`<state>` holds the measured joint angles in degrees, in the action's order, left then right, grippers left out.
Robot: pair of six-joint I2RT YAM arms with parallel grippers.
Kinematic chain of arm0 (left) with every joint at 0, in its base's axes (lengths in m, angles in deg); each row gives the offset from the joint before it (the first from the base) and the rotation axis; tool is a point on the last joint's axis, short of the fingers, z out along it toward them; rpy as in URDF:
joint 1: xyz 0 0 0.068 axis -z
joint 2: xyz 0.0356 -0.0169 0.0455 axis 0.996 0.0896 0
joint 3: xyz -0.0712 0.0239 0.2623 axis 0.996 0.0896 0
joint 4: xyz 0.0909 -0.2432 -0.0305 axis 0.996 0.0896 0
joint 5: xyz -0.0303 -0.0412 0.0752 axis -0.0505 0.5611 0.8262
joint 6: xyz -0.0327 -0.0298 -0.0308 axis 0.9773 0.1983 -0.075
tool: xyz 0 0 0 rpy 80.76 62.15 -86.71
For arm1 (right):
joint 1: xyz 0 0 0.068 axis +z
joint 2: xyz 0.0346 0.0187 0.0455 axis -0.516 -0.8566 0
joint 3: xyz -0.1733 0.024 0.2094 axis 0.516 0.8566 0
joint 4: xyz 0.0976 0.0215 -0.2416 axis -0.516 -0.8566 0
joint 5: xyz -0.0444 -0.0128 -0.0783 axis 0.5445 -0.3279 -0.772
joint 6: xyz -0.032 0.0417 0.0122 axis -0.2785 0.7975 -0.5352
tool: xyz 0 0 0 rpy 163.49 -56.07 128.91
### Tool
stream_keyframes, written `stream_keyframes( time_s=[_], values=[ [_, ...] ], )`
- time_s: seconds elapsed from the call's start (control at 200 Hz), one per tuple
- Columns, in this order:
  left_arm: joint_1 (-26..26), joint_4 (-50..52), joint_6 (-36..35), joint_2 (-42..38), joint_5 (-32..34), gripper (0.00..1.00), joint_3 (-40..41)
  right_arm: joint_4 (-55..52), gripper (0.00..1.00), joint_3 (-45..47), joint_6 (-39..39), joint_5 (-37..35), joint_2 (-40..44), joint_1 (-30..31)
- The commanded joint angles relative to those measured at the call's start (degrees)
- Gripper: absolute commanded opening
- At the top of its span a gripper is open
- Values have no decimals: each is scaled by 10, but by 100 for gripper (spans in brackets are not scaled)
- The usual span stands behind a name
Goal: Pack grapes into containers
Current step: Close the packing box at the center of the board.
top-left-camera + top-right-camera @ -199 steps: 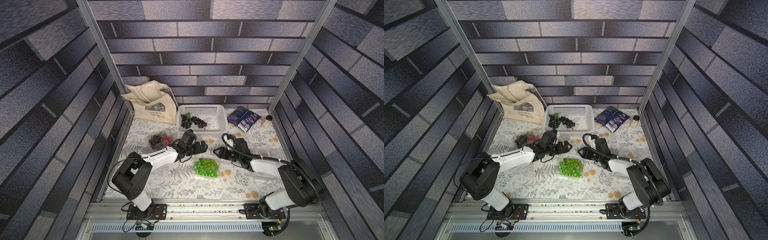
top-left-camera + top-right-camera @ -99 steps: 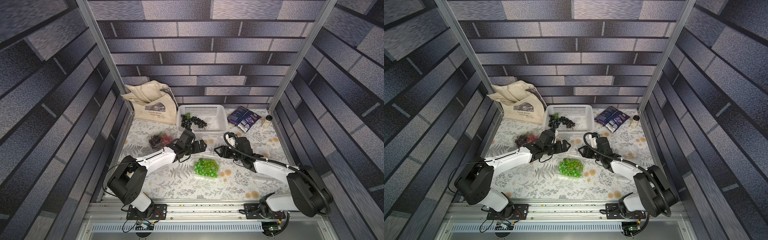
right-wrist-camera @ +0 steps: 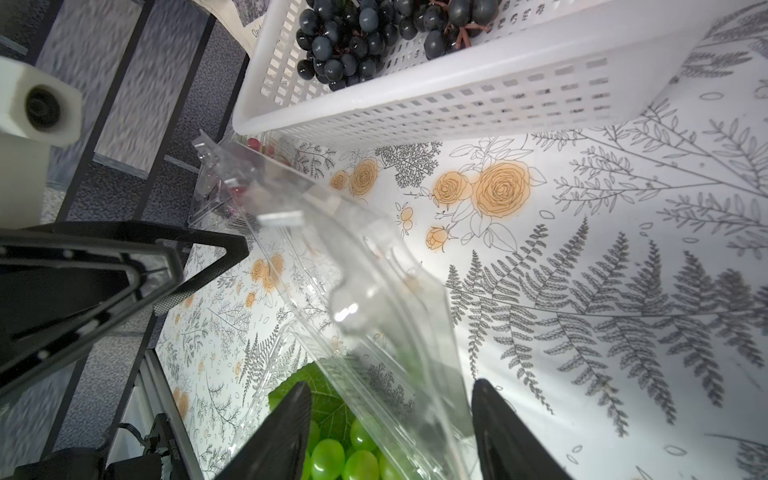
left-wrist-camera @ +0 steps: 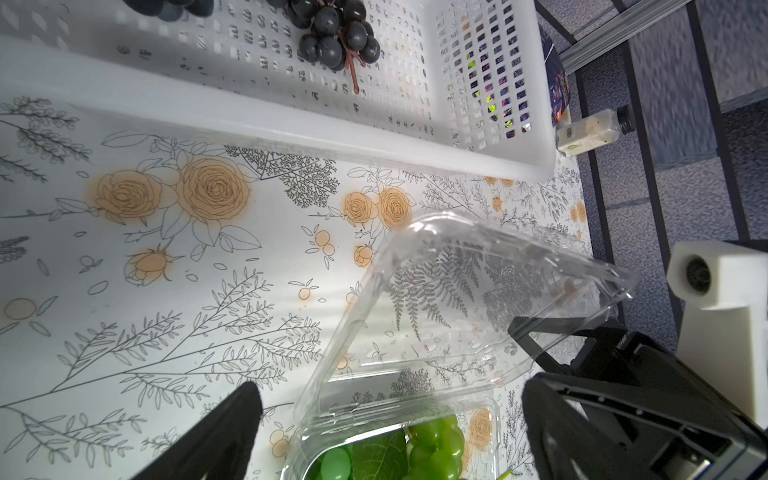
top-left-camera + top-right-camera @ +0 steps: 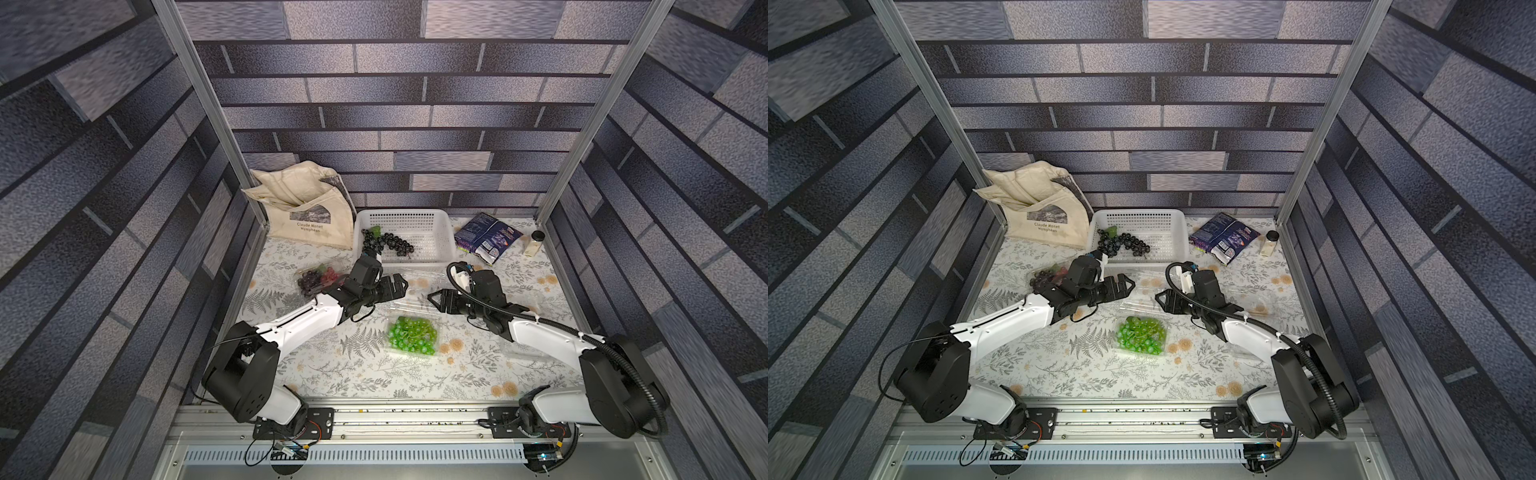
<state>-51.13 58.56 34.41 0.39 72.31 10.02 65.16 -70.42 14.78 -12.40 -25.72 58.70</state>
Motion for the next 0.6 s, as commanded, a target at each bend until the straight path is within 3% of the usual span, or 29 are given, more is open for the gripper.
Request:
stream_keyframes(
  time_s=[0.0,0.361,0.596],
  values=[
    [-9,25,-20,-28,12,100,-16,-10,63,-21,-17,22,15,6],
    [-37,82,-48,-65,25,100,-49,-33,64,-36,-27,55,41,6],
    [-38,126,-66,-50,19,100,-101,-71,64,-45,-40,78,58,10]
  ],
)
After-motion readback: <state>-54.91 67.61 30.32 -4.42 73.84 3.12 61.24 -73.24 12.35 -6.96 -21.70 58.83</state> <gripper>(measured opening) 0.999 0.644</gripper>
